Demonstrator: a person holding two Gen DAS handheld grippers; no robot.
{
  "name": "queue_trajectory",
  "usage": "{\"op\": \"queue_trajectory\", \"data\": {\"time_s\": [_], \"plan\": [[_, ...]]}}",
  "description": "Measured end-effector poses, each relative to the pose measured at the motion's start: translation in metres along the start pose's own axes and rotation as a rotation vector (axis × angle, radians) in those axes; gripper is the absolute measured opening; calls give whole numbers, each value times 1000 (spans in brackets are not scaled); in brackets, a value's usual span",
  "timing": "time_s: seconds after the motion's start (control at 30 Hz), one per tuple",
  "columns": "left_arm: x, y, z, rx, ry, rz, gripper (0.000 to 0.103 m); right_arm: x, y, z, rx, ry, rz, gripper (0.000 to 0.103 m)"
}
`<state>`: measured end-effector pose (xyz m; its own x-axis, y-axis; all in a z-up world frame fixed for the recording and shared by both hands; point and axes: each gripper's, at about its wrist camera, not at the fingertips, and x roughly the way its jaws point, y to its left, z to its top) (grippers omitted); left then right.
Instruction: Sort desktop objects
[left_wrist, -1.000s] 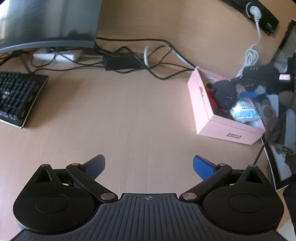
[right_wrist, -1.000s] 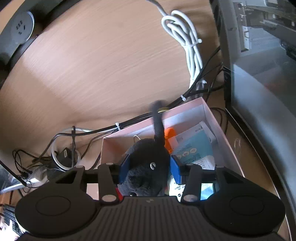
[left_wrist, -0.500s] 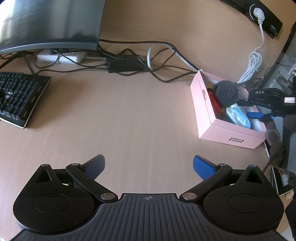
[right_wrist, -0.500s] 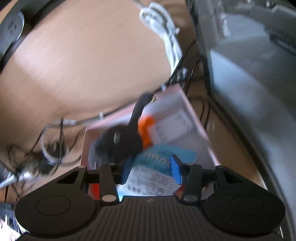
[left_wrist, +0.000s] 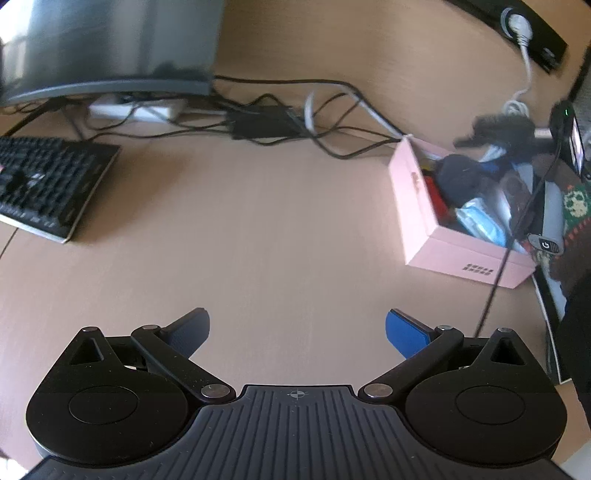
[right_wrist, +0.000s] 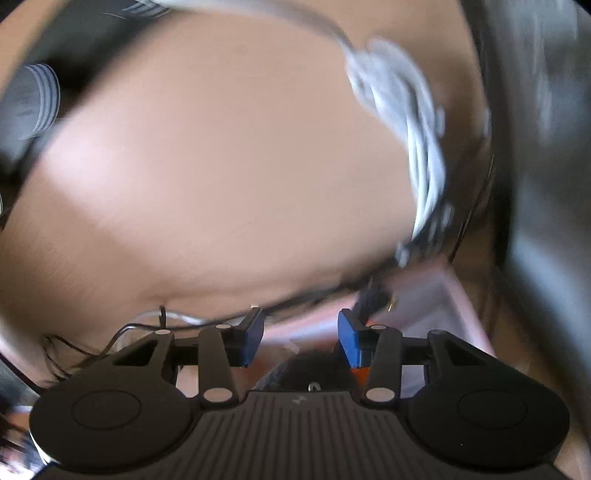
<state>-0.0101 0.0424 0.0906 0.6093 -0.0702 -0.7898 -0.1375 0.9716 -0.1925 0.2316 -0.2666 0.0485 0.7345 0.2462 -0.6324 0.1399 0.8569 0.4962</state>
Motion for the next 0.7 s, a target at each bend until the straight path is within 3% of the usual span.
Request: {"op": "queue_trajectory", "data": {"time_s": [0.1,0.13,0.2,0.37,0.5,0.53,0.63,0.7], "plan": [[-1,13,-4,-44,12,21,103,11,-17,-1,35,21,-118,44],[-1,16,-5,-59,17,21,103,10,-23,-3,44,23,-162,37],[1,19,-6,-70,23,17,103,3,-29,-7,55,25,-165,36],[5,7,-12,-14,-33,12,103,-48,-16,-25,-48,-101,-166,41],[7,-8,-22,84,-81,-8,103,-102,-7,-58,-127,-151,-87,60],[7,-10,-27,111,-75,-21,103,-115,-7,-69,-151,-142,-52,70],[1,-13,-43,198,-39,-96,103,-145,-9,-107,-245,-46,54,87],[-3,-9,-53,251,-2,-144,103,-164,-22,-131,-295,77,123,92]]}}
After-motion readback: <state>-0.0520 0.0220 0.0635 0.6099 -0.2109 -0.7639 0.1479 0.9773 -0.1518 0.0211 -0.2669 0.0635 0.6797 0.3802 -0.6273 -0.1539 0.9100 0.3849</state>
